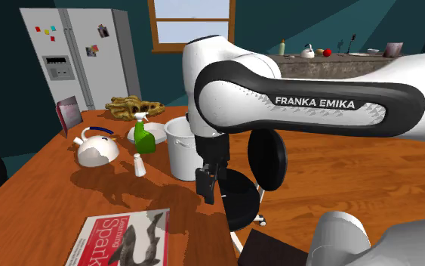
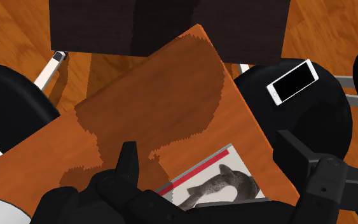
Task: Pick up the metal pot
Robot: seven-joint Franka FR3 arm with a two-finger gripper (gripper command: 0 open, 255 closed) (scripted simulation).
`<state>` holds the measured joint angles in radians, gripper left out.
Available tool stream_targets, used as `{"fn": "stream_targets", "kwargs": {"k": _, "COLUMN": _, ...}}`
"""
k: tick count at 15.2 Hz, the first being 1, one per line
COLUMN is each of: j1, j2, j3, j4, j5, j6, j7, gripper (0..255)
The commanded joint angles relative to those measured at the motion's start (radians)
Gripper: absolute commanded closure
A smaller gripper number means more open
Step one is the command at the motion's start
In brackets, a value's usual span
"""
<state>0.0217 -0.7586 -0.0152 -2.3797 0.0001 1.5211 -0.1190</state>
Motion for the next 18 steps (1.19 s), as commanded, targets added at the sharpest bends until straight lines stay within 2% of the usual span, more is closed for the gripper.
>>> {"fn": "stream_targets", "kwargs": {"k": 1, "j1": 0.0, "j2": 0.0, "j3": 0.0, "j4": 0.0, "j5": 0.0, "j6": 0.0, "j7": 0.0, "gripper": 0}}
{"fn": "stream_targets", "kwargs": {"k": 10, "j1": -0.033, "j2": 0.293, "j3": -0.127, "j4": 0.184, "j5": -0.051, "j6": 0.126, "j7": -0.148, "gripper": 0}}
{"fn": "stream_targets", "kwargs": {"k": 18, "j1": -0.054, "j2": 0.578, "j3": -0.223, "j4": 0.43, "j5": -0.024, "j6": 0.176, "j7": -0.284, "gripper": 0}}
